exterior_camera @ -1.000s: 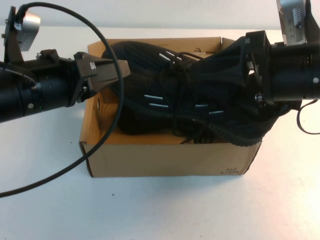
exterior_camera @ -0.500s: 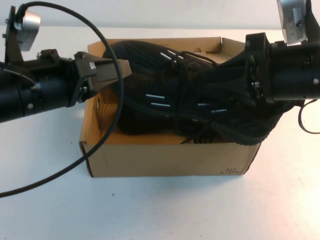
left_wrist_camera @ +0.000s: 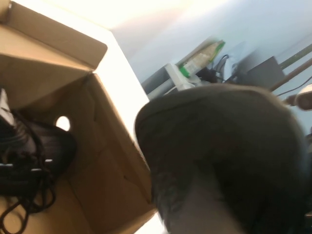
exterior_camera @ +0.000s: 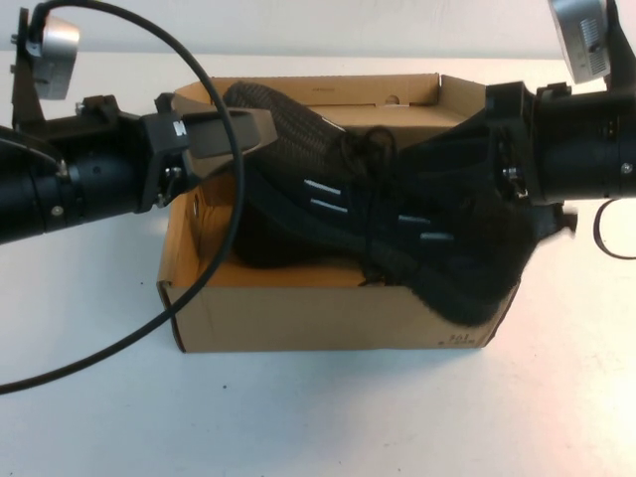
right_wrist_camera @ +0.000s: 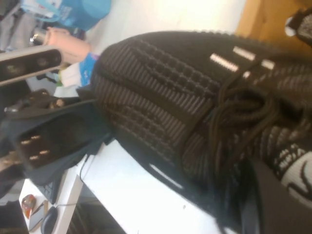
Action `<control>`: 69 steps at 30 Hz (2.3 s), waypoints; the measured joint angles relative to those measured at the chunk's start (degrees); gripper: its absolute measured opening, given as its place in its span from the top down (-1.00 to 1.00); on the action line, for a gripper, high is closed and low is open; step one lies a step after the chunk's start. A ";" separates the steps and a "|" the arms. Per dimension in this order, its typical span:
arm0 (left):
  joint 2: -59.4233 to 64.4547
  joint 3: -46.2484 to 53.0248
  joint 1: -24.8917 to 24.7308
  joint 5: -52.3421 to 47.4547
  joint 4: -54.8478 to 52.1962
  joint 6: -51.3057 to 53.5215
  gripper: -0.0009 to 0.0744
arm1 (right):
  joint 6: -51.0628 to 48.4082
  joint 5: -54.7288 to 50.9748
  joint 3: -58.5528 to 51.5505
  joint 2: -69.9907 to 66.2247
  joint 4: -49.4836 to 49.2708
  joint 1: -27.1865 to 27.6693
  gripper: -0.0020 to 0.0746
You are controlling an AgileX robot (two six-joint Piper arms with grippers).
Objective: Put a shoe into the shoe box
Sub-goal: Hand over the shoe, then place the shoe in the shoe box
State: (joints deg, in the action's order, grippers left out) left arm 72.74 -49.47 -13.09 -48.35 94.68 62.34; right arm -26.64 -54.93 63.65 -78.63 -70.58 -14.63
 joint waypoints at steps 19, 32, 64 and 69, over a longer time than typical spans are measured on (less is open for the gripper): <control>0.00 0.00 0.00 3.51 0.26 0.82 -0.51 | -0.26 0.30 2.80 -0.26 7.05 0.68 0.96; 0.00 0.00 10.89 -1.94 0.73 0.91 -0.52 | -0.26 -2.00 10.33 -1.24 12.16 6.13 0.96; -8.70 0.00 24.12 -16.46 -21.41 -4.04 0.98 | -9.04 0.54 23.17 -20.96 15.09 -5.35 0.96; -9.06 0.00 24.12 -16.60 -22.22 -4.31 0.98 | -10.39 0.81 23.40 -20.96 14.73 -5.35 0.96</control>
State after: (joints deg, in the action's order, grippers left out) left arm 63.68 -49.47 11.03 -64.95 72.46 58.03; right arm -37.03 -54.12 87.05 -99.59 -55.85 -19.98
